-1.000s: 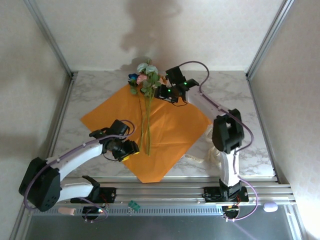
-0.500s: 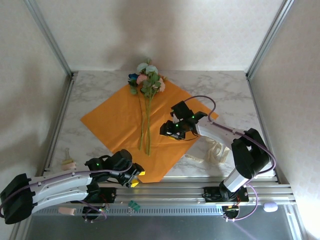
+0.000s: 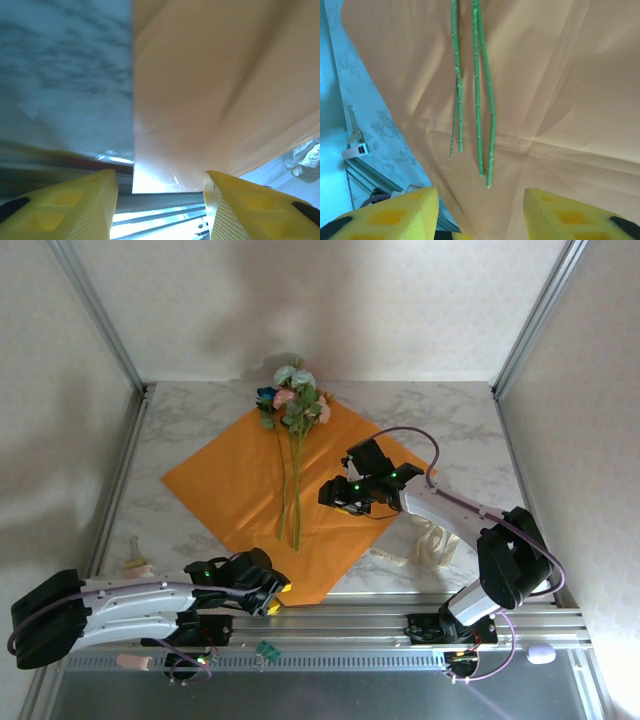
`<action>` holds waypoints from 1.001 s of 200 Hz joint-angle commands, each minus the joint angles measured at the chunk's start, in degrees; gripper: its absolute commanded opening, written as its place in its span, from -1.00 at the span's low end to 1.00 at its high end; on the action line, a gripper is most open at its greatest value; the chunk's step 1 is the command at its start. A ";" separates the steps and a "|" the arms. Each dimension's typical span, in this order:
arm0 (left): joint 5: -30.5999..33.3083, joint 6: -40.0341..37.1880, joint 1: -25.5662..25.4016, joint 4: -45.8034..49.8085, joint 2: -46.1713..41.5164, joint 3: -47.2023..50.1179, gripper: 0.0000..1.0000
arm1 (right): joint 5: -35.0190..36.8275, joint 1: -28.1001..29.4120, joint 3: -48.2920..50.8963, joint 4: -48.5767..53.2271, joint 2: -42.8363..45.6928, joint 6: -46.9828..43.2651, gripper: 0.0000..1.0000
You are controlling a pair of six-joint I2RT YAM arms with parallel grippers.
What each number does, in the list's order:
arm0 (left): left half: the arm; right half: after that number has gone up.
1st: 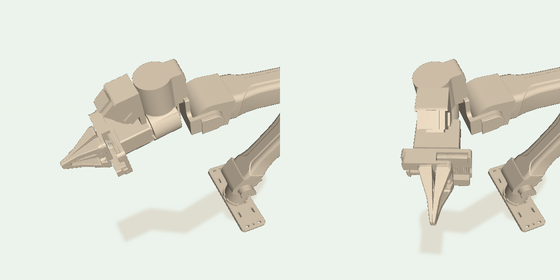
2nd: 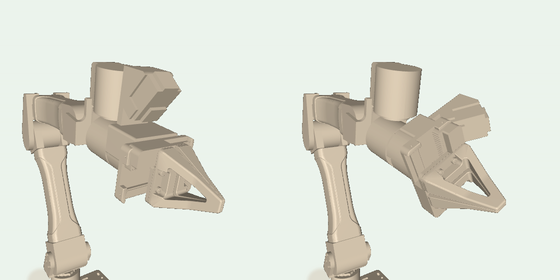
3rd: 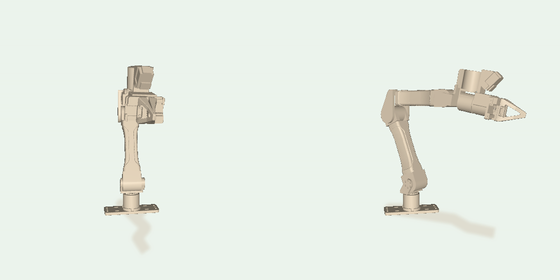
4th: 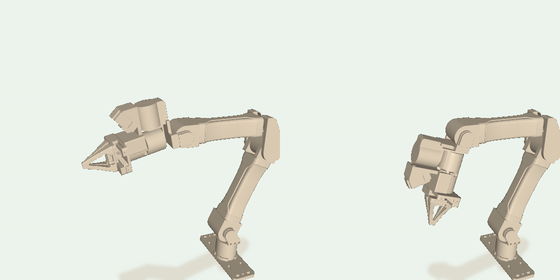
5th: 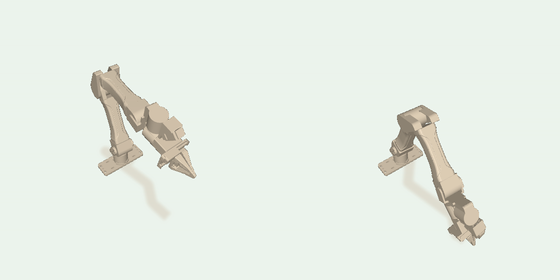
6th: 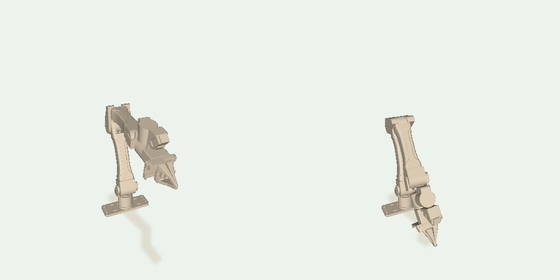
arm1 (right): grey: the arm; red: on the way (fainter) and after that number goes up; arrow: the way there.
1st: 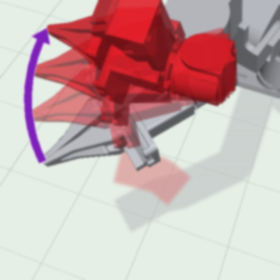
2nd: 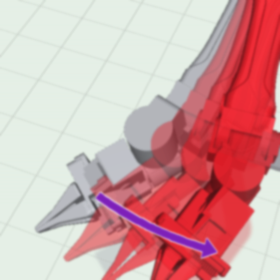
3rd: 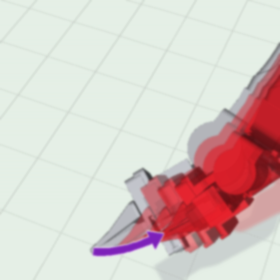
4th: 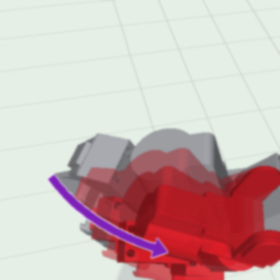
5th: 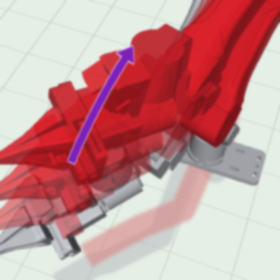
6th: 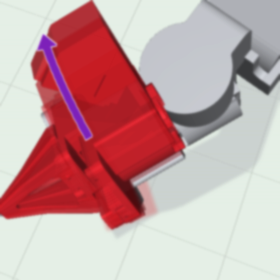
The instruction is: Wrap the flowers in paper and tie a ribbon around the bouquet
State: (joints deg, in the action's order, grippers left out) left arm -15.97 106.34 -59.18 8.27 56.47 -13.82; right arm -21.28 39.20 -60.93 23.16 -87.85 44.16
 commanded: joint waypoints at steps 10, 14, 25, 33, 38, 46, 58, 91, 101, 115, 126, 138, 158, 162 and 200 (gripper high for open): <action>4.45 -0.69 -0.59 -6.84 2.61 0.24 -0.32 | -1.29 -0.16 0.19 0.74 1.69 -0.32 -0.02; 4.36 -1.02 -0.61 -6.75 3.16 -0.06 -0.36 | -1.30 -0.18 0.18 0.75 1.79 -0.44 -0.02; 4.77 -2.35 -0.90 -5.08 4.12 -1.48 -0.43 | -1.28 -0.18 0.19 1.00 2.12 -0.55 -0.02; 5.27 -2.93 -1.04 -3.66 4.22 -2.51 -0.50 | -1.15 -0.18 0.28 1.18 2.38 -0.60 -0.02; 5.46 -3.24 -1.09 -3.08 4.03 -2.96 -0.55 | -1.09 -0.13 0.28 1.35 2.50 -0.78 -0.02; 5.83 -3.55 -1.11 -2.13 3.62 -3.58 -0.60 | -1.04 -0.18 0.28 1.66 2.59 -0.96 -0.02; 6.44 -3.95 -1.04 -0.07 2.96 -4.59 -0.74 | -0.96 -0.17 0.20 2.13 2.68 -1.30 -0.02; 7.04 -5.72 -1.02 3.63 3.22 -7.96 -1.00 | -0.08 -0.16 0.17 3.60 3.63 -2.34 -0.03; 7.15 -5.55 -0.86 3.30 3.20 -8.55 -1.00 | 0.26 -0.17 0.28 4.14 4.08 -2.80 -0.03; 7.28 -5.36 -0.63 3.23 3.26 -9.88 -1.00 | 0.58 -0.18 0.62 5.28 4.99 -3.48 -0.03; 7.85 -5.43 -0.53 4.43 3.22 -11.57 -1.00 | 1.00 -0.18 1.01 6.42 5.97 -4.40 -0.03; 8.46 -5.71 -0.02 6.67 2.83 -13.64 -1.00 | 1.39 -0.16 1.49 7.67 6.87 -5.56 -0.03; 9.10 -5.89 1.50 9.81 1.28 -15.77 -1.00 | 1.85 -0.16 2.56 9.78 8.07 -7.77 -0.03; 9.11 -5.83 1.88 9.87 0.80 -15.91 -1.00 | 1.85 -0.15 3.03 10.01 8.45 -8.10 -0.03; 7.15 -6.87 6.50 10.03 -1.42 -17.03 -1.00 | -0.34 -0.17 9.62 10.85 14.12 -9.44 0.02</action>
State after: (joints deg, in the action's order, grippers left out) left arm -9.56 101.08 -55.07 14.11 55.96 -28.58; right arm -20.67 39.20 -54.98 30.48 -77.60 36.80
